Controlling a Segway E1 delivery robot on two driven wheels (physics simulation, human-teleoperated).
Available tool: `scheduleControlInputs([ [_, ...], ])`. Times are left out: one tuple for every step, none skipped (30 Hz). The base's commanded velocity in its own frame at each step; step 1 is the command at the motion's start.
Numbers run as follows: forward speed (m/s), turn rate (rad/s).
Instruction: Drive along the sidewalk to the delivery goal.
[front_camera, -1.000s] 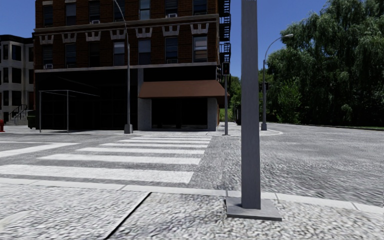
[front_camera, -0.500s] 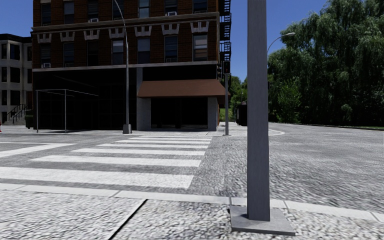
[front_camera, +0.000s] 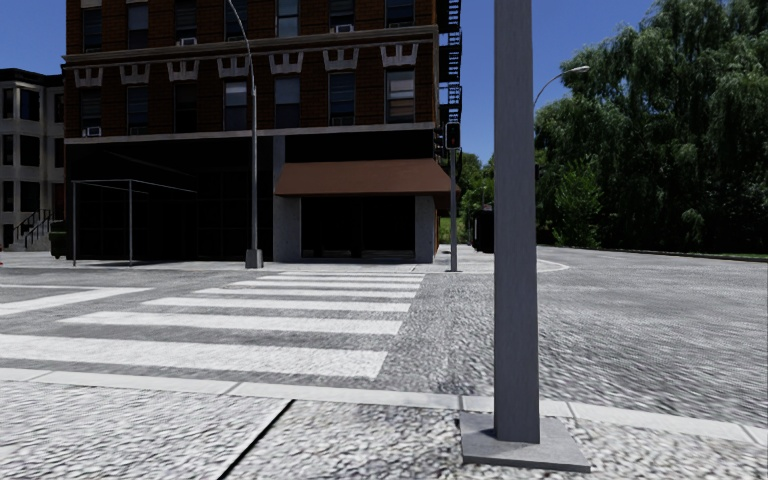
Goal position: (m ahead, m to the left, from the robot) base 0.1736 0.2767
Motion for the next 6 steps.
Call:
scheduleControlInputs([
  [0.00, 0.00],
  [0.00, 0.00],
  [0.00, 0.00],
  [0.00, 0.00],
  [0.00, 0.00],
  [0.00, 0.00],
])
